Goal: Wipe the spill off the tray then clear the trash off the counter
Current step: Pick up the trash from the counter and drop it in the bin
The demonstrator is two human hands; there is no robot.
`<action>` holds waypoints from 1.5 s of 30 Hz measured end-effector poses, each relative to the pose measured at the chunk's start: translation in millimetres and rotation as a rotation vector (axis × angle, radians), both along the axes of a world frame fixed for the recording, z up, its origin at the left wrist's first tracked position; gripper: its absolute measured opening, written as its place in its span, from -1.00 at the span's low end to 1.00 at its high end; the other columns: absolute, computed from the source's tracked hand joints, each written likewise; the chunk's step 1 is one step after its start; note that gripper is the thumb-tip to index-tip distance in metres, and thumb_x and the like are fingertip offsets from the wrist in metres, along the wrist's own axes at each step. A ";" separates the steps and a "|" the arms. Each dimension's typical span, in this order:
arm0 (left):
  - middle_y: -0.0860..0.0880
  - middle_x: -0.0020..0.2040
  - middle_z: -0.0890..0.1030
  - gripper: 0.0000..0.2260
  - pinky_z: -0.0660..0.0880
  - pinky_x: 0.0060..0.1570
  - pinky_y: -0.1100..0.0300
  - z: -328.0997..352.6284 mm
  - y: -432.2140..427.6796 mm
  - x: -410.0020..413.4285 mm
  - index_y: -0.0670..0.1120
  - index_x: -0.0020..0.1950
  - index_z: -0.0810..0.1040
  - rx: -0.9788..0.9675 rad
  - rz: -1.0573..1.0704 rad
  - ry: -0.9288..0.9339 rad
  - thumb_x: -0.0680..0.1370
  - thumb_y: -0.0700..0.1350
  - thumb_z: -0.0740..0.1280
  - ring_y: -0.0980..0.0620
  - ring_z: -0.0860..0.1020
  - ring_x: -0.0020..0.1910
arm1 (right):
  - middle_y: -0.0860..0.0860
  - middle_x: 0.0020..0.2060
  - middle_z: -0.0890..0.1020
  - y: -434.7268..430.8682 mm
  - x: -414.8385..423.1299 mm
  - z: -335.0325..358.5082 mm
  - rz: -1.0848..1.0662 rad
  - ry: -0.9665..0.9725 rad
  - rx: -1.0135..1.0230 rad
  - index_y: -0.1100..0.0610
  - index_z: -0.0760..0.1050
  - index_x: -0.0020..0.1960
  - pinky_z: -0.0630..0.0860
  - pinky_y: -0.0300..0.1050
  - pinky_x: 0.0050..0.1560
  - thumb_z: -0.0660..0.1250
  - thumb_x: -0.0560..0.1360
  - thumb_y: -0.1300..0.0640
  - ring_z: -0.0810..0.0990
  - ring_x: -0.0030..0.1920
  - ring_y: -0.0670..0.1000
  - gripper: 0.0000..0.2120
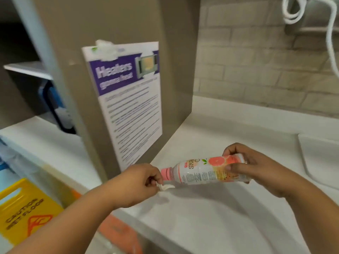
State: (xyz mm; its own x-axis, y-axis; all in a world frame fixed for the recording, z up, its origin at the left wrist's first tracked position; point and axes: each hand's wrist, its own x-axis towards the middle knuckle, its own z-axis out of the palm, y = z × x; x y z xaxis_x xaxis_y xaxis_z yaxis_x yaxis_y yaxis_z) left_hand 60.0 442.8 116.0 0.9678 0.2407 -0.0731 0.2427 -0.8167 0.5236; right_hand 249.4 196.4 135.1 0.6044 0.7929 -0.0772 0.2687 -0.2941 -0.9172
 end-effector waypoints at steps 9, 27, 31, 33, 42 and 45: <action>0.14 -0.30 0.54 -0.89 0.36 -0.33 0.47 -40.1 60.2 -179.2 0.12 -0.12 0.52 -0.087 0.026 0.233 0.48 -0.10 0.38 0.31 0.48 -0.34 | 0.06 -0.08 0.59 59.1 -160.2 -12.9 0.209 -0.030 -0.204 -0.16 0.50 0.00 0.46 -0.12 -0.32 0.43 0.20 -0.10 0.52 -0.24 -0.01 -0.63; -0.01 -0.20 0.63 -0.93 0.32 -0.44 0.34 -372.6 116.9 -274.2 0.00 -0.20 0.50 -0.403 0.954 0.294 0.48 -0.13 0.34 0.05 0.51 -0.30 | 0.01 0.19 0.32 269.1 -252.0 -372.3 0.218 -0.265 -0.561 -0.03 0.33 0.32 0.49 -0.02 0.10 0.33 0.47 0.08 0.50 0.11 0.10 -0.56; -0.01 -0.19 0.63 -0.91 0.45 -0.37 0.28 -441.0 119.8 -274.2 0.01 -0.18 0.51 -0.498 1.112 0.252 0.50 -0.16 0.33 -0.04 0.60 -0.22 | 0.02 0.21 0.31 317.7 -248.8 -442.1 0.302 -0.321 -0.595 -0.05 0.29 0.36 0.49 -0.01 0.09 0.34 0.50 0.08 0.47 0.16 0.12 -0.53; -0.02 -0.19 0.63 -0.91 0.50 -0.26 0.16 -470.9 120.8 -273.9 0.03 -0.19 0.51 -0.575 1.209 0.219 0.49 -0.15 0.34 -0.08 0.60 -0.19 | 0.04 0.21 0.31 338.8 -247.8 -469.9 0.347 -0.340 -0.597 -0.05 0.26 0.36 0.50 0.03 0.06 0.33 0.51 0.08 0.46 0.15 0.14 -0.53; -0.05 -0.19 0.62 -0.92 0.40 -0.40 0.25 -564.9 108.9 -264.7 0.03 -0.16 0.54 -0.689 1.257 0.200 0.49 -0.15 0.35 -0.11 0.60 -0.24 | 0.07 0.19 0.32 375.4 -263.2 -566.6 0.438 -0.414 -0.618 -0.09 0.23 0.30 0.44 -0.01 0.03 0.29 0.52 0.15 0.42 0.14 0.16 -0.58; -0.02 -0.20 0.61 -0.91 0.40 -0.41 0.24 -576.4 108.9 -256.7 0.05 -0.18 0.54 -0.673 1.261 0.176 0.48 -0.13 0.37 -0.13 0.60 -0.23 | 0.01 0.48 0.06 371.6 -262.1 -585.6 0.525 -0.386 -0.694 -0.17 0.16 0.42 0.39 0.01 0.22 0.22 0.56 0.18 0.31 0.30 0.18 -0.47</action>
State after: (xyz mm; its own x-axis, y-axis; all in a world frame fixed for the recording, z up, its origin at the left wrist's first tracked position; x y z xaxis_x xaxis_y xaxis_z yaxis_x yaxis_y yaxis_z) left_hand -196.7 551.7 -460.4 0.1058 0.7859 -0.6092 0.7045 0.3732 0.6037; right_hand -12.7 568.0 -450.6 0.2662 0.8229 -0.5020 0.7694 -0.4951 -0.4036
